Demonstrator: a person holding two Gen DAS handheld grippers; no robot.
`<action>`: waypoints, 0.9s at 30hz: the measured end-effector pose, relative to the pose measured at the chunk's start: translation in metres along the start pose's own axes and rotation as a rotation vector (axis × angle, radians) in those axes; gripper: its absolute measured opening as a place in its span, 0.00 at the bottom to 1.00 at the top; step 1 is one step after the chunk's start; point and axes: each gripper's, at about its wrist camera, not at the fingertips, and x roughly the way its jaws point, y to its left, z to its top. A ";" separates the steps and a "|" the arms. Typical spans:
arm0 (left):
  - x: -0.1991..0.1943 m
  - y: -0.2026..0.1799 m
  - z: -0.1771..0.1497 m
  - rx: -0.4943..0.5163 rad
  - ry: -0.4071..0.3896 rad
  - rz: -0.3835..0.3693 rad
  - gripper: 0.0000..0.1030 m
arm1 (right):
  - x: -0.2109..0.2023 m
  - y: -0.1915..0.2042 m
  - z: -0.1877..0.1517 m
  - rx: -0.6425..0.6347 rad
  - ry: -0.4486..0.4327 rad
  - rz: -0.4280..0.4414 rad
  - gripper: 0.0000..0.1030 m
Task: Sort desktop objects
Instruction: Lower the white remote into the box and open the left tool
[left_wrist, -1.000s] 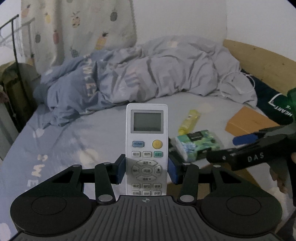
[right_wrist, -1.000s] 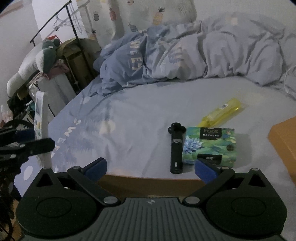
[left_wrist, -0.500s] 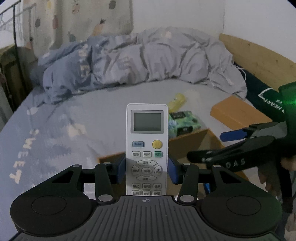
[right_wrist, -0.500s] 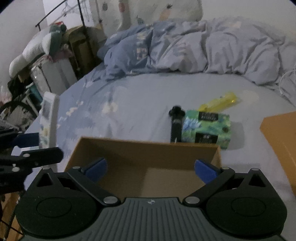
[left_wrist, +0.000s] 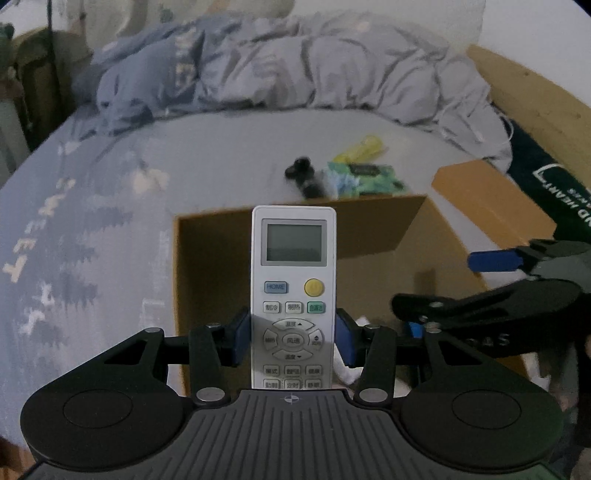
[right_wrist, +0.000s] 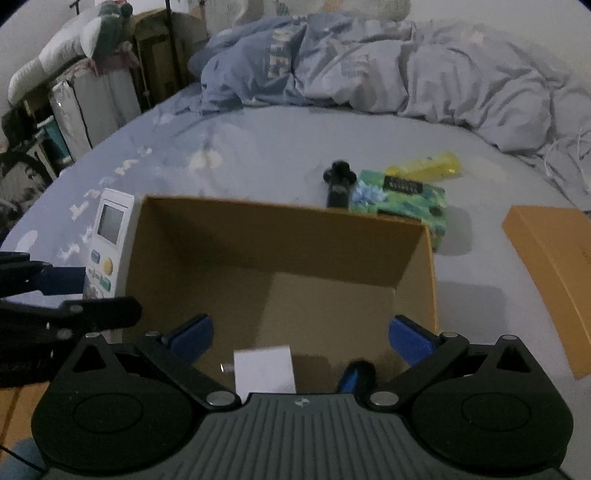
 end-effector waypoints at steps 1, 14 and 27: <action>0.003 0.001 -0.003 -0.007 0.010 0.003 0.49 | 0.001 -0.002 -0.003 0.000 0.009 0.000 1.00; 0.048 -0.004 -0.018 -0.005 0.151 0.058 0.49 | 0.001 -0.024 -0.007 0.011 0.001 0.003 1.00; 0.063 -0.007 -0.026 0.013 0.187 0.122 0.48 | 0.004 -0.040 -0.010 0.031 0.009 0.022 1.00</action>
